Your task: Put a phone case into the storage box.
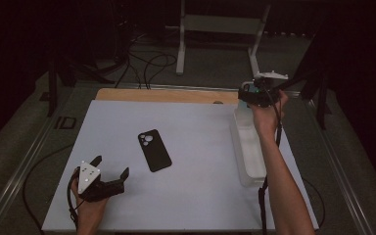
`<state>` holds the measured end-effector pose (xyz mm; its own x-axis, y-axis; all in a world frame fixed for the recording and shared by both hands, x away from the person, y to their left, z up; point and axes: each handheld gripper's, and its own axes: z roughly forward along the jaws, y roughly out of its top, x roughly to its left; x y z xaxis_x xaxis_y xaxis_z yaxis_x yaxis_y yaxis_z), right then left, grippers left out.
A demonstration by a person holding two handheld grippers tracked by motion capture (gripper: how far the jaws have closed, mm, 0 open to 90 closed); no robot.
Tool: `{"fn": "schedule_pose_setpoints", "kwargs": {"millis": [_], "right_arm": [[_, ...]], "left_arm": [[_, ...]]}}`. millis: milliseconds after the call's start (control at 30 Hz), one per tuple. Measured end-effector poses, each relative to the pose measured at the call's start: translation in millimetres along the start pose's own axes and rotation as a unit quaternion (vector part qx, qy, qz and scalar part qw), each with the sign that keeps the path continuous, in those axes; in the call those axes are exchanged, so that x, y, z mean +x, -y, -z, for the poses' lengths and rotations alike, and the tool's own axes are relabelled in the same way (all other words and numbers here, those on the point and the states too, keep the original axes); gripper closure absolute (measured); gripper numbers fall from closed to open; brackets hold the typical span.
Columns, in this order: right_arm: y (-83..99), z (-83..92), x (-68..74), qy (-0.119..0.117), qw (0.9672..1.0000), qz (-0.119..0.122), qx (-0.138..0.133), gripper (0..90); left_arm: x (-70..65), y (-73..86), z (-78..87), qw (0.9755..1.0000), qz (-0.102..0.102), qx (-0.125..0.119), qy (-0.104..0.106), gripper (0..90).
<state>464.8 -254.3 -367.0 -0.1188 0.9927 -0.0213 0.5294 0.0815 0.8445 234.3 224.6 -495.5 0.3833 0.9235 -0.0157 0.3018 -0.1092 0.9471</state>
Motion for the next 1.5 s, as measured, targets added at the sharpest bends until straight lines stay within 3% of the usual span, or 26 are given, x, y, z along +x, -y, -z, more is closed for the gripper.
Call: {"fn": "schedule_pose_setpoints", "kwargs": {"millis": [733,1167,1500], "right_arm": [[11.2,-17.6,-2.4,0.005,0.9992,0.001,0.038,16.4],[24.8,-33.4,-1.9,0.003,0.9964,0.010,0.084,16.4],[33.7,-42.5,-5.5,0.006,0.9947,-0.001,0.102,16.3]], "left_arm": [[0.8,0.4,0.4,1.0000,0.006,-0.001,-0.002,0.0],[1.2,0.7,0.6,0.9999,0.011,-0.003,-0.001,0.0],[1.8,1.2,0.6,0.9998,0.017,-0.003,-0.003,0.0]]}}
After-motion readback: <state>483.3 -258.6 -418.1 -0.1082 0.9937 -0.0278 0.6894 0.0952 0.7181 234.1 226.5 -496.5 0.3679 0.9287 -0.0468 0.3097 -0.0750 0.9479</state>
